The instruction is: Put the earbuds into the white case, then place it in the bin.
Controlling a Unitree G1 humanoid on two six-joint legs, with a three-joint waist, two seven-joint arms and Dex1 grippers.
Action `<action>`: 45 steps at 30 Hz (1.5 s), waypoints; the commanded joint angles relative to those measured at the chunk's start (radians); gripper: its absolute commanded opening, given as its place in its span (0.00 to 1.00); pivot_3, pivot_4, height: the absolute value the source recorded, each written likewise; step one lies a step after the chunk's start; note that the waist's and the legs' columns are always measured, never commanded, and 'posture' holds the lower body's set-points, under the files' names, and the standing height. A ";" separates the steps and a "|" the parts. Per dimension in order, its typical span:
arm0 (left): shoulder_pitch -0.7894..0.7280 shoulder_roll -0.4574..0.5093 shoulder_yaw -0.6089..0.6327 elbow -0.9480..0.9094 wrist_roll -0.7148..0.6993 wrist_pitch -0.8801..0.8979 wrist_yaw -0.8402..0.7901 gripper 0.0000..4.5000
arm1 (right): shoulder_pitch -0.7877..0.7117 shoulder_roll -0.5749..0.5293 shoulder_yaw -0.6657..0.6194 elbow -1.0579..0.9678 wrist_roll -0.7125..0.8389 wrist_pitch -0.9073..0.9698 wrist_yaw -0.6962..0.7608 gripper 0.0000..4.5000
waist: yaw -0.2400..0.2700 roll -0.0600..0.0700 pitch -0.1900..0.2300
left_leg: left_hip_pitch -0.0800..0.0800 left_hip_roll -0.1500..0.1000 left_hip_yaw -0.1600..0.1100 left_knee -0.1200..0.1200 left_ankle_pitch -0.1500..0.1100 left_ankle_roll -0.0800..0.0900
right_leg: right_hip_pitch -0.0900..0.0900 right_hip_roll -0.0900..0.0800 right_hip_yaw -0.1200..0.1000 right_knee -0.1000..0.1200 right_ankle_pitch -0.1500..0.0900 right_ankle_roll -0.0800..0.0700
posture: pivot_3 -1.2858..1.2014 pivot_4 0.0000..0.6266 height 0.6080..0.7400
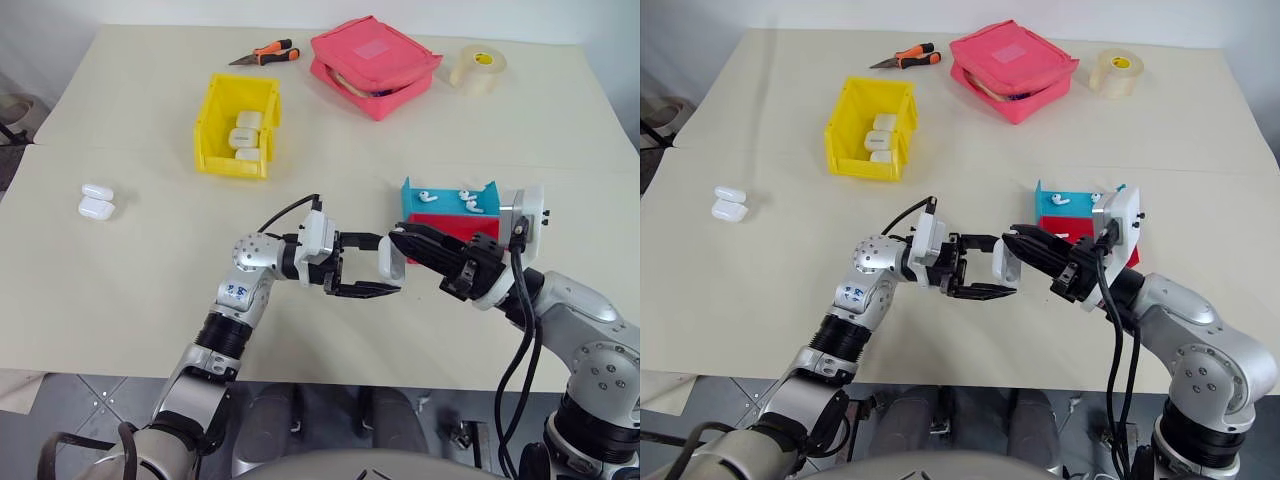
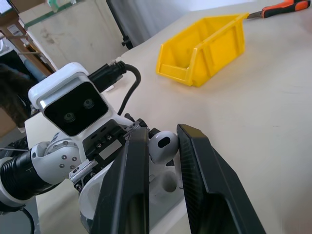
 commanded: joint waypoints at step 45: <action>-0.059 -0.064 0.014 0.049 -0.012 -0.091 -0.083 0.62 | 0.037 0.018 0.285 0.088 0.031 -0.344 -0.111 0.11 | 0.000 0.000 0.000 | 0.000 0.000 0.000 -0.001 0.000 0.001 | 0.000 0.000 0.000 -0.001 0.000 0.000 | 0.52 0.24 1.00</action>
